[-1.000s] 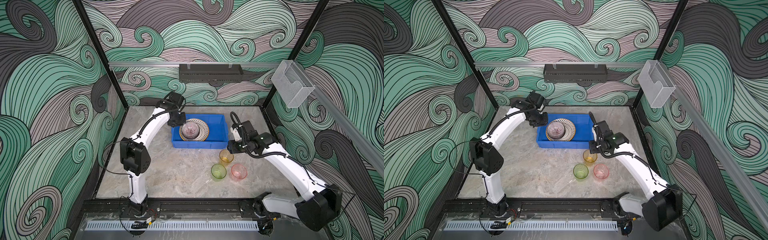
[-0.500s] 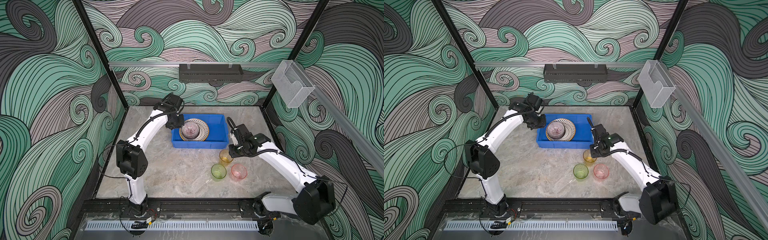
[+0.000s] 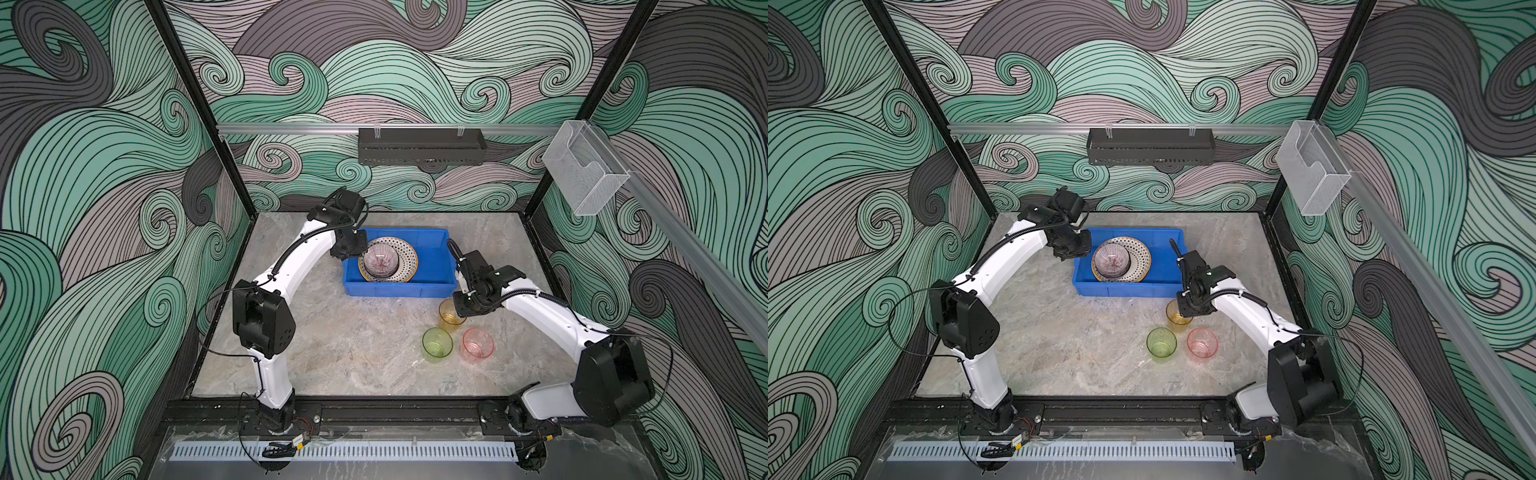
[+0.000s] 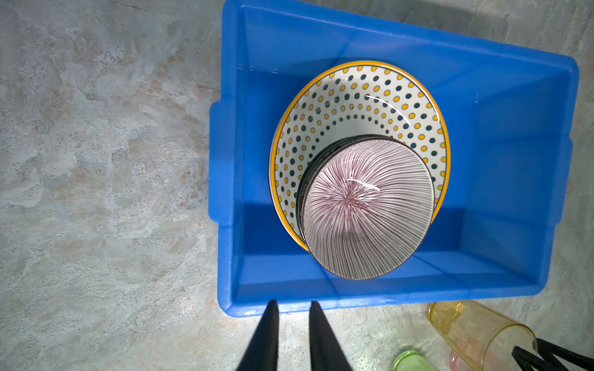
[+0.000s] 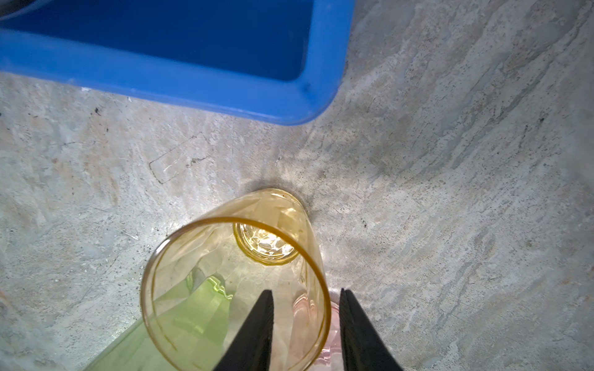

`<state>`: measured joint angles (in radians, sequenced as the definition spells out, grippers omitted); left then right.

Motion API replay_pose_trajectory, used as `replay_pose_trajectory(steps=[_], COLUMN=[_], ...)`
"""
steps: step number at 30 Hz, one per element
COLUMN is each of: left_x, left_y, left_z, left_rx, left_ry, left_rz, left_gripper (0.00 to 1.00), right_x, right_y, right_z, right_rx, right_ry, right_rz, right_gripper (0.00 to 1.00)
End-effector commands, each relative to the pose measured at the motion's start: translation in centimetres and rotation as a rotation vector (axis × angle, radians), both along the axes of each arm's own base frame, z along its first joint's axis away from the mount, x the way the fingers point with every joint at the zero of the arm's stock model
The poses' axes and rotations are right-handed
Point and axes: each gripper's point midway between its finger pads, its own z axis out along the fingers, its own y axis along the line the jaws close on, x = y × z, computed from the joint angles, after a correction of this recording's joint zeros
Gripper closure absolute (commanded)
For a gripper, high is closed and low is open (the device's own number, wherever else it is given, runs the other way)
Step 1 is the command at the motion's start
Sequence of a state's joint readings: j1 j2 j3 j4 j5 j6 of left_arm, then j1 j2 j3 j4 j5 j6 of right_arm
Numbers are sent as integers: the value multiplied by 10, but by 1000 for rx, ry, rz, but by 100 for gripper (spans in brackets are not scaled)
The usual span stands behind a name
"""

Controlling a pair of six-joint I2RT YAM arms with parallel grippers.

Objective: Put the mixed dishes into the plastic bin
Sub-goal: 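Open the left gripper and raise it while the right lowers toward the yellow cup, then grip the yellow cup rim with the right gripper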

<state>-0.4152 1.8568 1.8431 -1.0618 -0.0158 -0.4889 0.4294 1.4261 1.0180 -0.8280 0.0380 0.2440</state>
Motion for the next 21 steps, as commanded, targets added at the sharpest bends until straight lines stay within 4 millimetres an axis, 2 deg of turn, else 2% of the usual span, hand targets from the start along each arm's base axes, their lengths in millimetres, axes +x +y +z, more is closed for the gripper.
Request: replay_pose_trajectory(steps=[1,7,11,21], left_x=[-6,-7,-8,-11], left_y=[10,12,15,19], left_z=[10,10,10,11], left_rx=[12,17,23,31], left_ry=[-14,-12,-12,-16], left_rz=[19,23,27,34], left_gripper=[78,79,78,78], right_x=[-1,1,1,1], right_y=[-1,1,0,1], right_z=[-7,-9,-9,-11], right_rx=[7,21,19,23], right_ry=[15,22,18,27], right_rz=[-13,-19,-25,-30], right_gripper=[66,74,75,90])
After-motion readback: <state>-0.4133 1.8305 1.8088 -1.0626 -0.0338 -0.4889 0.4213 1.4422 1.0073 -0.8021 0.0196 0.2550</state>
